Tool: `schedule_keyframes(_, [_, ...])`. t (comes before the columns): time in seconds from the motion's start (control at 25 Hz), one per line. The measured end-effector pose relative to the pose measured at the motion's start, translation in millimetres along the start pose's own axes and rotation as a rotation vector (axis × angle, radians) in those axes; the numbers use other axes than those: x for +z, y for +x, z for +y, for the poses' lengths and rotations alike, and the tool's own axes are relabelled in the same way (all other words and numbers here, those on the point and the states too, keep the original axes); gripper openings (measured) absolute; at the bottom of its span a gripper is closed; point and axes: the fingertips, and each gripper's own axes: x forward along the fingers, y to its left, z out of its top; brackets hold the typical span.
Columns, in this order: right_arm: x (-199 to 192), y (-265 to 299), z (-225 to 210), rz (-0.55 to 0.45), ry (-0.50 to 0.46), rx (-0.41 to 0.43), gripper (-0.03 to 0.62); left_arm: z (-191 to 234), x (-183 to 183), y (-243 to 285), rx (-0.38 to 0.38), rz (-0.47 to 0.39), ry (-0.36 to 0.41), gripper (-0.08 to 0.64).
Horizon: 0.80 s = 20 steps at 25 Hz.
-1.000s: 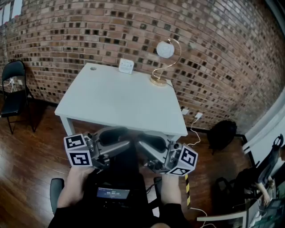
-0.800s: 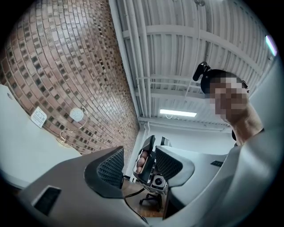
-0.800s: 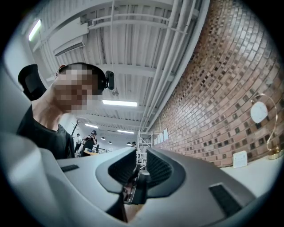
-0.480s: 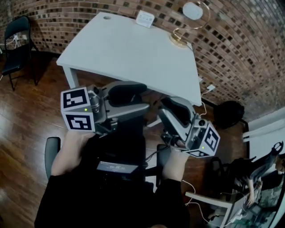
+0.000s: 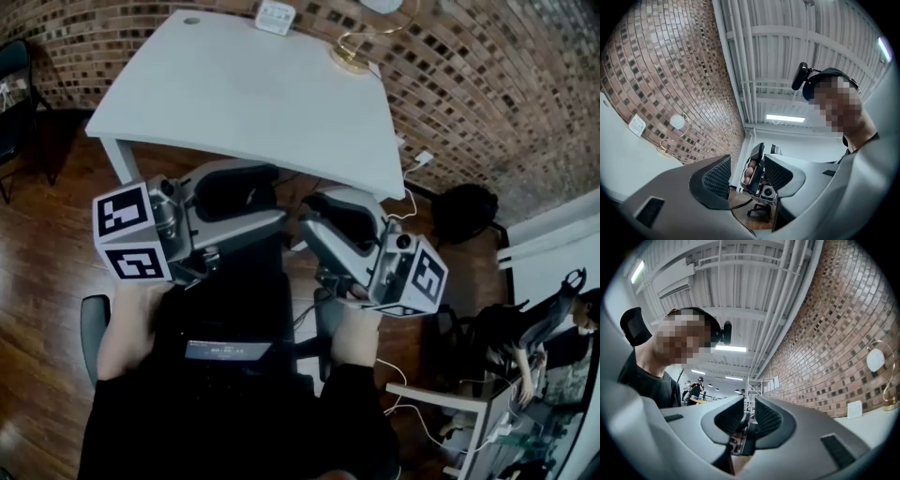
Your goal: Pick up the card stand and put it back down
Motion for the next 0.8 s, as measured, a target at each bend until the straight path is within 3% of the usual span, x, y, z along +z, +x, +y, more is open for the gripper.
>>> schedule_keyframes(0.24, [8.0,4.9,1.3,-0.002,-0.040,0.008,0.089,-5.7,4.1,8.1,-0.033,0.021,0.038,0.215])
schedule_keyframes(0.8, [-5.9,11.1,9.4,0.041,-0.033,0.025,0.064,-14.8,2.9,0.6,-0.054,0.032,0.079,0.216])
